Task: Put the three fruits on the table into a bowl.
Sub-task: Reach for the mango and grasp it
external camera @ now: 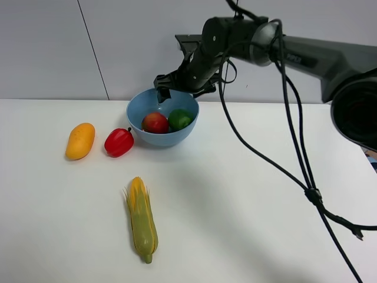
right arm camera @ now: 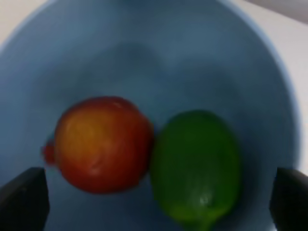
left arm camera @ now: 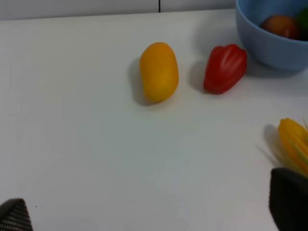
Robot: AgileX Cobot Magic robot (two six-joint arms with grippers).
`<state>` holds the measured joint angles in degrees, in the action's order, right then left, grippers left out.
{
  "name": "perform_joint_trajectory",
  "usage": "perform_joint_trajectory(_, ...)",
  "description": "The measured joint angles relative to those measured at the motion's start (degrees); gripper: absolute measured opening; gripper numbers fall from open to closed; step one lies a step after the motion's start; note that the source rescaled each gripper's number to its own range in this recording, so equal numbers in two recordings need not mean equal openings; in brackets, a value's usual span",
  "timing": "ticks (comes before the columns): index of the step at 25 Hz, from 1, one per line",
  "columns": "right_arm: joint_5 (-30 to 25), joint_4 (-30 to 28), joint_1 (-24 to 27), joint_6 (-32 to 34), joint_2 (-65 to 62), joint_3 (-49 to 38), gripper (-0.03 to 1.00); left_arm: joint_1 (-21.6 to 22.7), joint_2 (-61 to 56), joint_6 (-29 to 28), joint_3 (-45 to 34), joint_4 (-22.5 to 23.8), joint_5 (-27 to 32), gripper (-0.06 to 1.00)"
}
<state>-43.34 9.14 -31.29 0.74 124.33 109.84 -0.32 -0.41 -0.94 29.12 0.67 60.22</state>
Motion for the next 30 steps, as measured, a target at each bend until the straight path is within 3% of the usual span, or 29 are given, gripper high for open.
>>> perform_joint_trajectory(4,-2.42,-2.70,0.16,0.00,-12.08,-0.31,0.77,0.00,0.00,0.00,0.00,0.00,0.00,1.00)
perform_joint_trajectory(9,-2.75,-10.34,1.45,2.57,-32.92,-6.87,0.78,0.00,0.00,0.00,0.00,0.00,0.00,1.00)
perform_joint_trajectory(15,-6.17,-17.57,11.42,8.42,-61.01,-28.76,0.78,0.00,0.00,0.00,0.00,0.00,0.00,1.00)
perform_joint_trajectory(23,-13.13,-16.72,31.87,8.91,-99.83,-62.43,0.78,0.00,0.00,0.00,0.00,0.00,0.00,1.00)
perform_joint_trajectory(30,-15.22,-13.25,34.25,6.80,-123.38,-78.88,0.78,0.00,0.00,0.00,0.00,0.00,0.00,1.00)
